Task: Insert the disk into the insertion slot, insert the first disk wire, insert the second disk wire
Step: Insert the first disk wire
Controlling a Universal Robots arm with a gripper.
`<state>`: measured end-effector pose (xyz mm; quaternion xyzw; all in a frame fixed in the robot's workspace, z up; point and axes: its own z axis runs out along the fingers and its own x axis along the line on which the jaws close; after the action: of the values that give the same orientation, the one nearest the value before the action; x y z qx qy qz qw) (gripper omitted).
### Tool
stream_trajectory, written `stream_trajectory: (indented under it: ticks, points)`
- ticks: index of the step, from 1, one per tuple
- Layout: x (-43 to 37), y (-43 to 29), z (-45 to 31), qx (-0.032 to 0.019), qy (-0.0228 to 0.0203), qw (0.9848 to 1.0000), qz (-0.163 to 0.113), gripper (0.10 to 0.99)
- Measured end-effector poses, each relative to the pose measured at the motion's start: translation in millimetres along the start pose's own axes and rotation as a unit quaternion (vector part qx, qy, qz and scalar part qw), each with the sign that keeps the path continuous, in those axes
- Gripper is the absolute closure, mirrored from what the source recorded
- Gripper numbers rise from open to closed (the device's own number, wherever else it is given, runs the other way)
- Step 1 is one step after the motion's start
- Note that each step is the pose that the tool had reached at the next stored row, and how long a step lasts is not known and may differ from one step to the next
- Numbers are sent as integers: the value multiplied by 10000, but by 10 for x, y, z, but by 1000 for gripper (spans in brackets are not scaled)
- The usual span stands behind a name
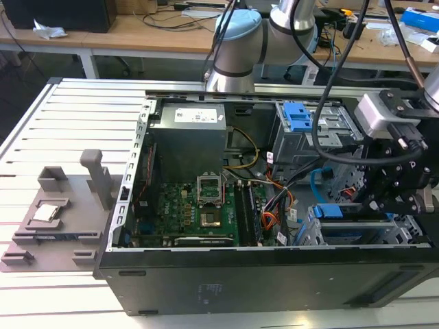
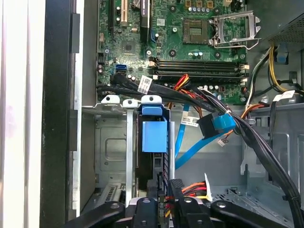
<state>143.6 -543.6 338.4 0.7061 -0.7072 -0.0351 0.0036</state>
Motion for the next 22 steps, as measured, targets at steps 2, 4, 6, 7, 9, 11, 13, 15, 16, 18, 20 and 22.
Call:
stream_trajectory:
  ticks: [2, 4, 6, 7, 9, 11, 13, 15, 16, 18, 20, 22]
  points:
    - [-4, 5, -91, 0, -1, 10000, 0, 851]
    - [-12, 14, -255, 0, -1, 10000, 0, 851]
    - [-16, 18, -319, 0, -1, 10000, 0, 851]
    - [-19, 19, -335, -1, 0, 10000, 0, 851]
    - [-23, 20, -352, 0, 0, 10000, 0, 867]
    - [-28, 21, -363, 0, -2, 10000, -1, 980]
    - [-28, 22, -368, -1, -1, 10000, 0, 980]
    - [-28, 23, -369, 0, 0, 10000, 0, 980]
    - [-28, 23, -369, 0, 0, 10000, 0, 980]
    - [-28, 23, -369, 0, -1, 10000, 0, 980]
    - [-28, 23, -370, 0, 0, 10000, 0, 980]
    - [-28, 23, -370, 0, 0, 10000, 0, 980]
